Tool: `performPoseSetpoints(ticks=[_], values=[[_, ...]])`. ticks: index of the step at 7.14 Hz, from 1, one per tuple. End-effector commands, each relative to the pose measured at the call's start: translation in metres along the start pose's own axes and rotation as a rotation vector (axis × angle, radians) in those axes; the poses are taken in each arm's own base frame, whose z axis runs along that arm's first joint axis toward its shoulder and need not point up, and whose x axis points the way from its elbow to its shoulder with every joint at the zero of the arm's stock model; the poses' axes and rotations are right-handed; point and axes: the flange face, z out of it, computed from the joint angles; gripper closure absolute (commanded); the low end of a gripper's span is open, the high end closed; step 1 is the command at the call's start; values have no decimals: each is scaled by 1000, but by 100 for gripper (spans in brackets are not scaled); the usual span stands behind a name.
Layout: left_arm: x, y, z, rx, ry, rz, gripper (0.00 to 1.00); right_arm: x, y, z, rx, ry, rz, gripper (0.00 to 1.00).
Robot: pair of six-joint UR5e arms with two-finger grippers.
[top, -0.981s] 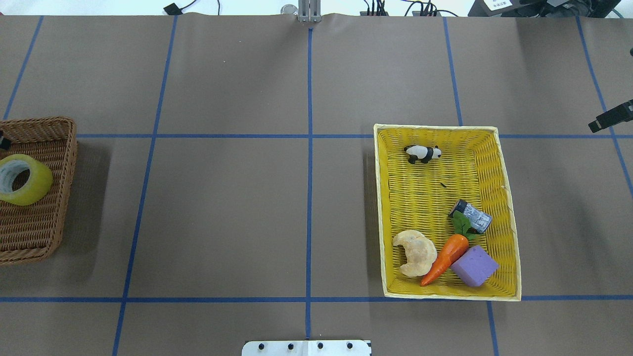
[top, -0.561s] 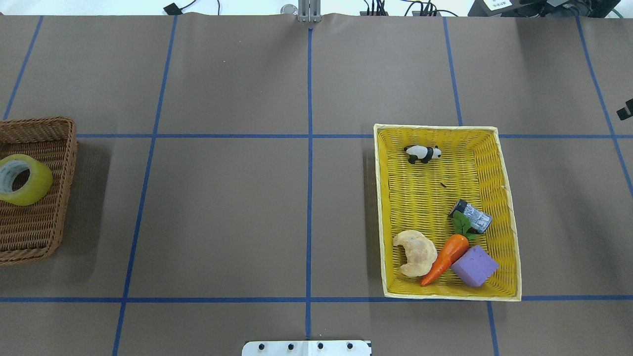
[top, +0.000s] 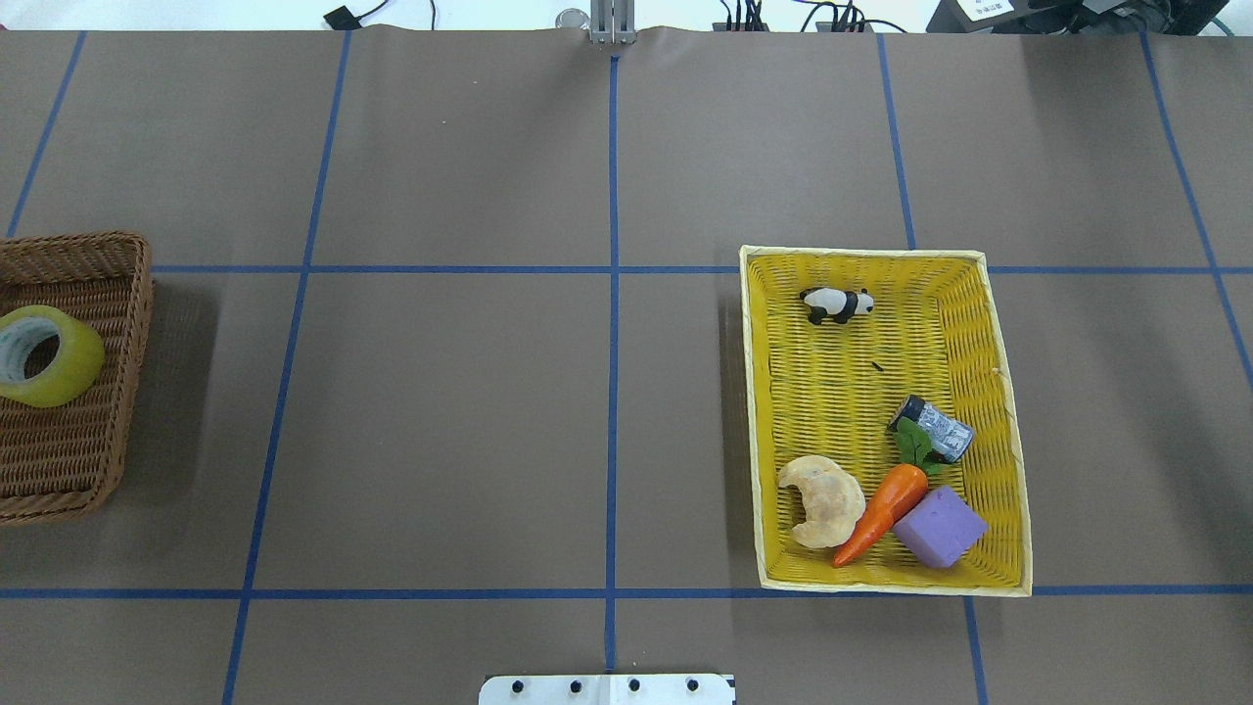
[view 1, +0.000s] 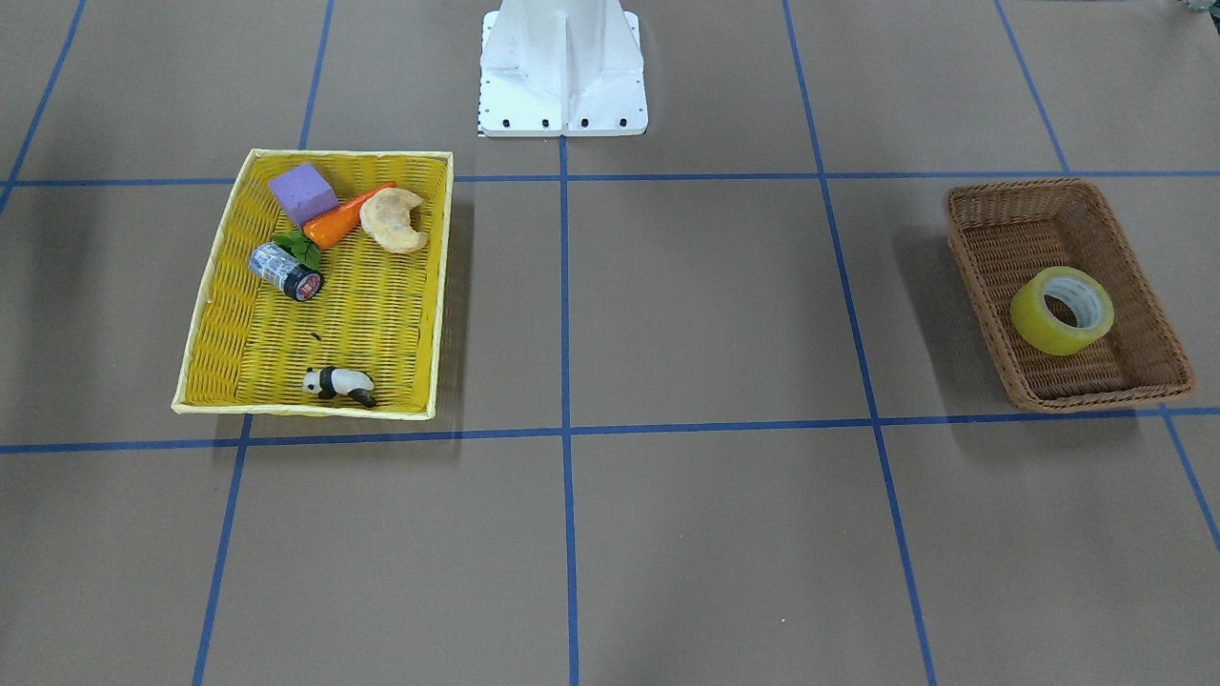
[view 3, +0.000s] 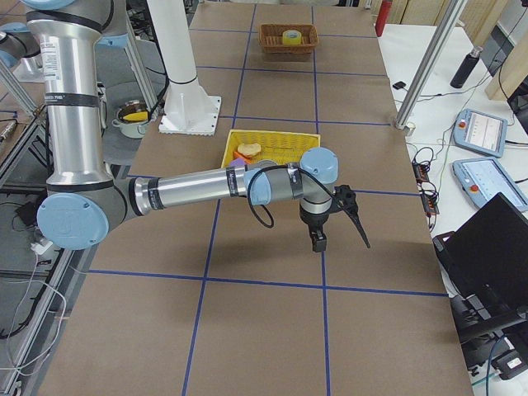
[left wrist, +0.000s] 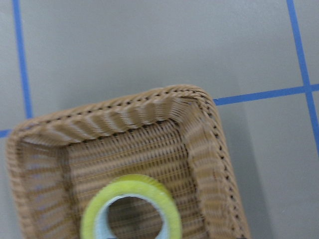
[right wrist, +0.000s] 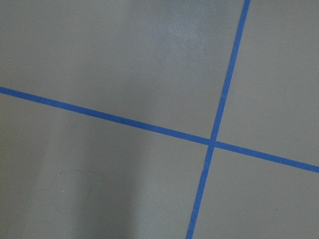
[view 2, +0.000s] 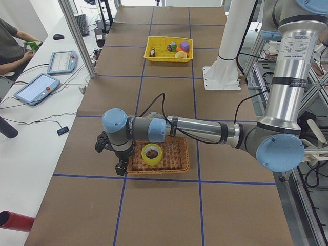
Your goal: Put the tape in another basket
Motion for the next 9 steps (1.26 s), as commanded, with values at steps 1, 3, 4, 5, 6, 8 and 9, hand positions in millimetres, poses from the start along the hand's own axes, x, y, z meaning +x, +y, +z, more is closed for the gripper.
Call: performPoseSetpoints(ticks=[1, 3, 4, 5, 6, 8, 9], values=[[5, -6, -5, 20, 12, -114, 2, 5, 16, 3, -8, 0, 5, 0], [29, -9, -26, 74, 40, -125, 2, 11, 31, 10, -28, 6, 22, 0], [29, -4, -25, 82, 44, -116, 2, 12, 38, 10, -34, 1, 30, 0], [34, -5, -25, 119, 74, -78, 2, 12, 46, 12, -37, -8, 37, 0], [33, -2, -19, 129, 74, -58, 2, 13, 43, 13, -41, -7, 54, 0], [29, 14, -12, 128, 79, -60, 2, 12, 41, 12, -39, -13, 49, 0], [30, 13, -12, 130, 73, -51, 2, 9, 43, 15, -40, -70, 56, 0]])
